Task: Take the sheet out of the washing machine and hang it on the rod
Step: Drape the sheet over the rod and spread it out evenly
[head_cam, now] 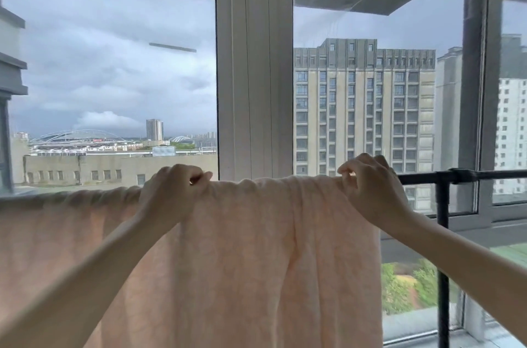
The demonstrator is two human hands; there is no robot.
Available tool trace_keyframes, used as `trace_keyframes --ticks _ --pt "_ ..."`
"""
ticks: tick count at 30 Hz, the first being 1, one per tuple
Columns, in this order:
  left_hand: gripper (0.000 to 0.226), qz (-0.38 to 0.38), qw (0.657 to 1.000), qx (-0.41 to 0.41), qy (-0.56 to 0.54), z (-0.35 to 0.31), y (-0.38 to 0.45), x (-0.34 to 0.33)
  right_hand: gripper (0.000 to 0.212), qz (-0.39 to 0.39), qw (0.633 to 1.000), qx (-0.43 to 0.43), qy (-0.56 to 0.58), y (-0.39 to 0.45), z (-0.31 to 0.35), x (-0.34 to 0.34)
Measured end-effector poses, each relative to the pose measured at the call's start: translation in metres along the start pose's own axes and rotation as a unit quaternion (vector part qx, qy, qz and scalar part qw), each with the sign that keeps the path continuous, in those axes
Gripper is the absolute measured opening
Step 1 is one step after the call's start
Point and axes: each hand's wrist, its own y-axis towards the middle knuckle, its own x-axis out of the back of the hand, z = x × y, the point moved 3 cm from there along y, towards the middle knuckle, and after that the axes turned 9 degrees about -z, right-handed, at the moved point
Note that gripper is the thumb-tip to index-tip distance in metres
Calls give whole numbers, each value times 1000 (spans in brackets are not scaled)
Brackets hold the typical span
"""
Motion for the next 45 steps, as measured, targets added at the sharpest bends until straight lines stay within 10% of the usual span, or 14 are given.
trace_keyframes --ticks 9,17,23,37,41,45 --pt "20 -70 996 -33 35 -58 -34 -5 37 70 990 -112 -41 -8 -15 25" --pt "47 5 988 -141 56 -132 -65 -33 29 131 971 -154 128 7 -3 22" --pt "85 67 992 -76 80 -167 -85 -49 25 120 949 -131 262 14 20 14" --pt "8 78 936 199 -278 -117 -64 -20 36 248 910 88 320 32 61 -9" --pt "28 126 949 166 -238 -118 -62 -8 47 330 895 204 222 27 75 -25" --pt "24 98 989 24 -105 -123 -71 2 28 243 903 256 244 26 91 -31"
